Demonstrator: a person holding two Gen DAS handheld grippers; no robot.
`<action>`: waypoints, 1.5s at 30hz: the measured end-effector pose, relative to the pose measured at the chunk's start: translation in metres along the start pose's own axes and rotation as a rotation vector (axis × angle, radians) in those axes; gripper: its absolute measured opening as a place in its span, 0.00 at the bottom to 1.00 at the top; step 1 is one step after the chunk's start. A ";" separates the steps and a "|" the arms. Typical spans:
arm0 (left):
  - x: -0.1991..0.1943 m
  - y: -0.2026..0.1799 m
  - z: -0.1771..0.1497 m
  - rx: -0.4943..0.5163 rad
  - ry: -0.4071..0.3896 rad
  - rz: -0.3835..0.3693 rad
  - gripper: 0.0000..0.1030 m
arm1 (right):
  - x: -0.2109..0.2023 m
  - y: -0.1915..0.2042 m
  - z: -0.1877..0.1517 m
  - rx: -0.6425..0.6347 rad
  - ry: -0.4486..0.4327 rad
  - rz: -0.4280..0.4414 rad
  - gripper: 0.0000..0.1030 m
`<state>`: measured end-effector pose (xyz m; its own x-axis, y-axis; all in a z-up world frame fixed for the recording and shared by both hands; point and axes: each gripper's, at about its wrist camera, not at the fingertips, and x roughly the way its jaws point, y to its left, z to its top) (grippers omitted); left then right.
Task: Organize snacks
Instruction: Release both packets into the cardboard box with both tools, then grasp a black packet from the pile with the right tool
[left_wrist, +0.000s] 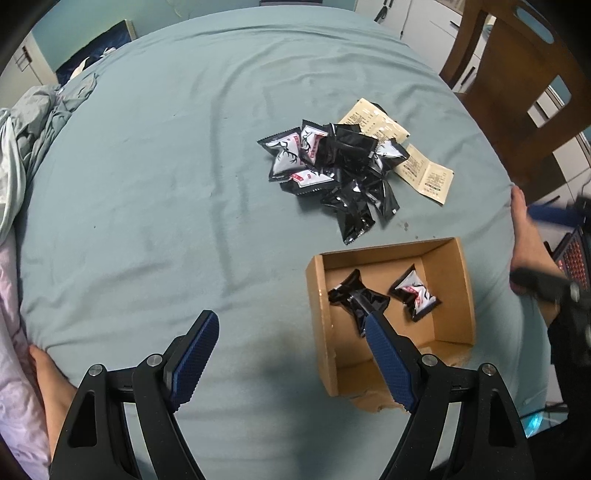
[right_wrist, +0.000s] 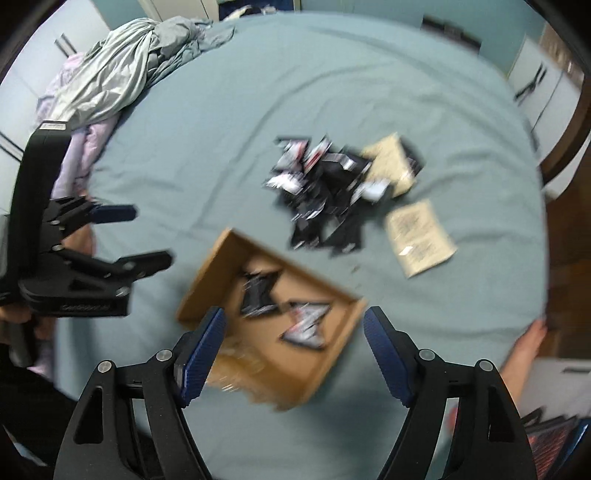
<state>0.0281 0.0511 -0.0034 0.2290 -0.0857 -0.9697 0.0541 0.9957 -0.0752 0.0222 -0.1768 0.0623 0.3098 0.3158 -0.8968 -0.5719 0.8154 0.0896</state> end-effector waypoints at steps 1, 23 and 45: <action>0.000 0.000 0.000 -0.002 0.000 0.000 0.80 | -0.002 0.000 0.000 0.000 -0.014 -0.049 0.74; 0.003 0.007 0.005 -0.079 -0.008 0.006 0.80 | 0.064 -0.093 0.007 0.399 0.166 0.009 0.74; 0.029 0.021 0.024 -0.122 0.041 -0.029 0.80 | 0.217 -0.069 0.082 0.293 0.322 0.124 0.74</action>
<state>0.0593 0.0688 -0.0280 0.1893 -0.1154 -0.9751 -0.0593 0.9899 -0.1287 0.1912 -0.1243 -0.1031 -0.0261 0.2905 -0.9565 -0.3362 0.8986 0.2821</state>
